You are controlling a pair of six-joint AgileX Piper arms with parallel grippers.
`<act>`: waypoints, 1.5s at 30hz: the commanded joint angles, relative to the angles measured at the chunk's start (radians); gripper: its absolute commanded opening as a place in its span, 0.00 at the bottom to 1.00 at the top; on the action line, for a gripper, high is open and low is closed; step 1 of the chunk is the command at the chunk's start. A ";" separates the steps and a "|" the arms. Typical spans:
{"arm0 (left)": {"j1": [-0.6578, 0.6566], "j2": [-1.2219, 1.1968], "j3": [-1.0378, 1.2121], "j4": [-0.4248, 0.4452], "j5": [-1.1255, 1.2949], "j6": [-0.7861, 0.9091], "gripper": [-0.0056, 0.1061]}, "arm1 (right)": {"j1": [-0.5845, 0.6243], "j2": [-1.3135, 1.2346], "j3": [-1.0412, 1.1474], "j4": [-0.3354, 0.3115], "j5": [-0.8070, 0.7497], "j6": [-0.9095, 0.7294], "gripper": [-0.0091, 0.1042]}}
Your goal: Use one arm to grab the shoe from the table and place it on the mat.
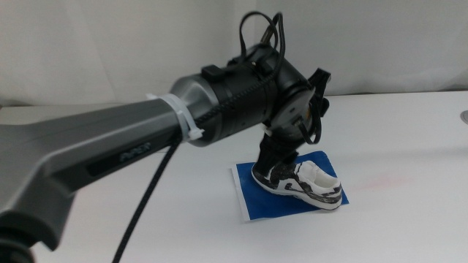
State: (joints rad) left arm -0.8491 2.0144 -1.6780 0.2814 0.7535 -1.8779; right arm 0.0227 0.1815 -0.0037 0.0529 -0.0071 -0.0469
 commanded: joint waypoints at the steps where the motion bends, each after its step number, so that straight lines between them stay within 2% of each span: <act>1: 0.002 -0.032 -0.005 0.045 0.021 0.042 0.50 | -0.004 -0.004 0.038 -0.004 -0.008 -0.005 0.06; 9: 0.002 -0.079 -0.005 0.089 0.030 0.251 0.20 | -0.004 -0.004 0.038 -0.007 -0.008 -0.005 0.06; 12: 0.002 -0.090 -0.005 0.104 0.032 0.358 0.02 | -0.004 -0.004 0.038 -0.007 -0.008 -0.005 0.06; 18: 0.003 -0.133 -0.005 0.188 0.032 0.635 0.02 | -0.004 -0.004 0.038 -0.007 -0.006 -0.005 0.06; 20: 0.003 -0.151 -0.005 0.242 0.032 0.766 0.02 | -0.004 -0.004 0.038 -0.007 -0.006 -0.005 0.06; 21: 0.003 -0.164 -0.005 0.264 0.032 0.882 0.02 | -0.004 -0.004 0.038 -0.007 -0.006 -0.005 0.06; 28: 0.003 -0.222 -0.005 0.394 0.036 1.062 0.02 | -0.004 -0.004 0.038 -0.007 -0.006 -0.005 0.06; 34: 0.003 -0.264 -0.005 0.433 0.036 1.375 0.02 | -0.004 -0.004 0.038 -0.005 -0.006 -0.005 0.06; 36: 0.039 -0.293 -0.005 0.373 0.037 1.470 0.02 | -0.004 -0.004 0.038 -0.005 -0.006 -0.005 0.06; 39: 0.134 -0.338 -0.005 0.213 0.035 1.574 0.02 | -0.004 -0.004 0.038 -0.005 -0.007 -0.005 0.06; 41: 0.219 -0.372 -0.005 0.104 0.035 1.658 0.02 | -0.004 -0.004 0.038 -0.005 -0.007 -0.005 0.06; 42: 0.305 -0.408 -0.005 0.049 0.035 1.713 0.02 | -0.004 -0.004 0.038 -0.005 -0.007 -0.005 0.06; 45: 0.415 -0.464 -0.003 0.022 0.035 1.746 0.02 | -0.004 -0.004 0.038 -0.005 -0.007 -0.005 0.06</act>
State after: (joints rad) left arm -0.4853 1.5916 -1.6780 0.3396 0.7858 -0.1639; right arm 0.0227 0.1815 -0.0037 0.0529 -0.0071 -0.0468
